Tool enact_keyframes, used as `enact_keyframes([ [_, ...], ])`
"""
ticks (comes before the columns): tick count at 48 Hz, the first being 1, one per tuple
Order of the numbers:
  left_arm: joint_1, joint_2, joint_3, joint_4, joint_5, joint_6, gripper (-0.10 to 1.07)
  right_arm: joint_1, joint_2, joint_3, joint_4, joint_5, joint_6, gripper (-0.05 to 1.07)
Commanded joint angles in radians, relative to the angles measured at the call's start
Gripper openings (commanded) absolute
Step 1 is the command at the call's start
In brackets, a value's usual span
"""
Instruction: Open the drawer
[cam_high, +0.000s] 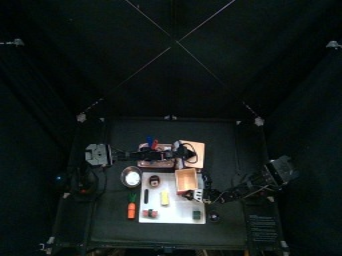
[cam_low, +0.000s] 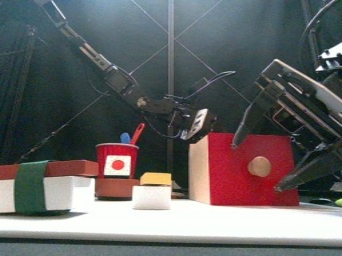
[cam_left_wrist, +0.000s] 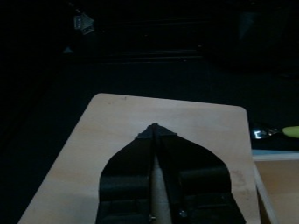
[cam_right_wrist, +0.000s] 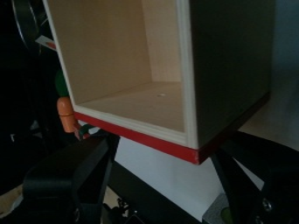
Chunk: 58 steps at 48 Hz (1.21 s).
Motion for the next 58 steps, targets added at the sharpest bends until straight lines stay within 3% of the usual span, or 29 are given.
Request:
enact_keyframes([
  [1, 0.009, -0.052, -0.009, 0.006, -0.003, 0.0, 0.48, 0.012, -0.054, -0.008, -0.025, -0.003, -0.003, 1.0],
  [11, 0.009, -0.118, -0.002, 0.015, -0.005, -0.002, 0.48, 0.04, -0.123, 0.043, -0.067, -0.002, -0.003, 1.0],
  [26, -0.028, -0.264, 0.075, 0.014, 0.025, -0.005, 0.48, 0.087, -0.224, 0.141, -0.106, 0.031, -0.006, 1.0],
  [38, -0.097, -0.405, 0.193, -0.009, 0.078, -0.008, 0.48, 0.083, -0.324, 0.193, -0.35, 0.08, -0.003, 1.0],
  [48, -0.14, -0.529, 0.304, -0.084, 0.072, -0.008, 0.48, 0.009, -0.383, 0.206, -0.568, 0.147, -0.005, 1.0],
  [58, -0.178, -0.638, 0.428, -0.152, 0.06, -0.008, 0.48, -0.117, -0.439, 0.187, -0.856, 0.249, 0.0, 1.0],
])
